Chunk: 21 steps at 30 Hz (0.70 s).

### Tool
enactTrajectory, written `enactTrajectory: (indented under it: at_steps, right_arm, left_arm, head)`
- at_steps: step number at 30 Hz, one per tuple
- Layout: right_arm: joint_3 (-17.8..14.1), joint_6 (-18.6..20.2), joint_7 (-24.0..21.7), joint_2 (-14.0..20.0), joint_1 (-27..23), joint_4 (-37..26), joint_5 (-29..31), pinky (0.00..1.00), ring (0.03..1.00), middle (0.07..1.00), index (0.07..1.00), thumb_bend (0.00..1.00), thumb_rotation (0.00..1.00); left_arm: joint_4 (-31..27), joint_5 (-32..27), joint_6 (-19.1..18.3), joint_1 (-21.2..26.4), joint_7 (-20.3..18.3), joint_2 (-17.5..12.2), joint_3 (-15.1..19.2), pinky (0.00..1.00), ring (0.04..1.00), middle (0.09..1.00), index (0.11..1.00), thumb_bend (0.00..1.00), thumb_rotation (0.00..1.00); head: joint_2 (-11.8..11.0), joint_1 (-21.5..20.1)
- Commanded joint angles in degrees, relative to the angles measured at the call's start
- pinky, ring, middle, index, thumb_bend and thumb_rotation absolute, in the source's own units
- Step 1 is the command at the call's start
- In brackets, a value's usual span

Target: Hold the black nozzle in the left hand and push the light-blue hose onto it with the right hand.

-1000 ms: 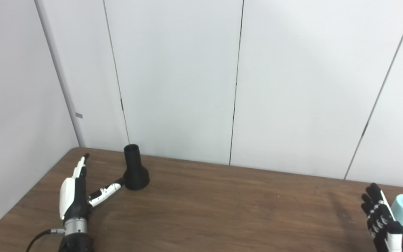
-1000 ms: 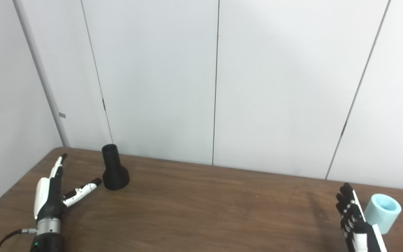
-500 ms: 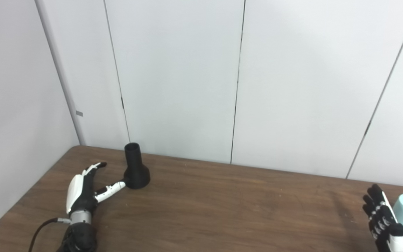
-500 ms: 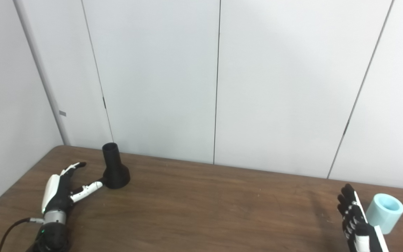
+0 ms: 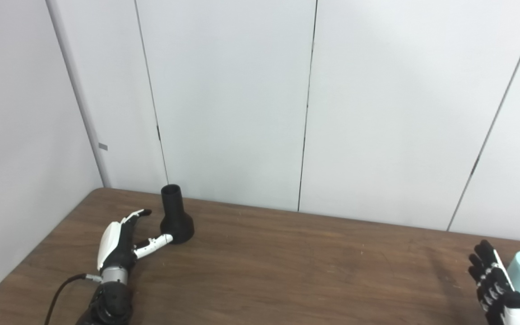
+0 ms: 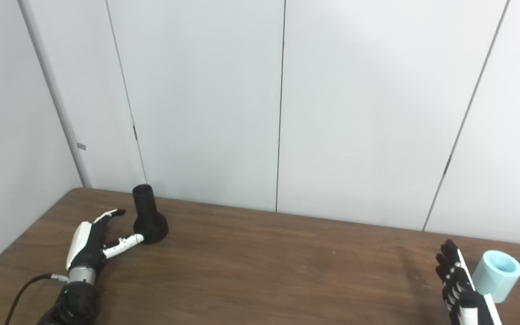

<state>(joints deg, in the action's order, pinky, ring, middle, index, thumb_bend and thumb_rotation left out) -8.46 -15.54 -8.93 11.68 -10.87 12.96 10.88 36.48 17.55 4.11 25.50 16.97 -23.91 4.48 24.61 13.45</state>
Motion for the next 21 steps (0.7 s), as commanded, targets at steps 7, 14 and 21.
enactTrajectory:
  at_steps: [7,14,21]
  right_arm:
    - [0.12,1.0,-0.06,-1.54,7.92,5.0,0.37,0.99,1.0,1.0,1.0,0.77,0.99]
    - [0.13,0.8,0.03,-1.66,7.83,5.45,0.09,0.99,1.0,1.0,1.0,0.76,0.99]
    - [0.25,1.18,0.25,-1.87,7.93,5.16,-0.13,0.99,1.0,1.0,1.0,0.76,0.99]
  left_arm:
    - [0.12,-0.22,1.15,2.67,-1.51,-0.73,-1.34,1.0,0.987,0.896,0.738,1.0,0.51]
    - [2.4,0.47,1.51,4.89,-1.14,-0.59,-2.76,1.0,0.991,0.896,0.738,1.0,0.51]
    - [6.55,0.5,3.98,7.44,4.54,0.65,-1.95,0.85,0.827,0.805,0.736,0.94,0.29]
  head:
    - [-0.1,0.01]
    - [-0.23,0.02]
    - [-0.26,-0.12]
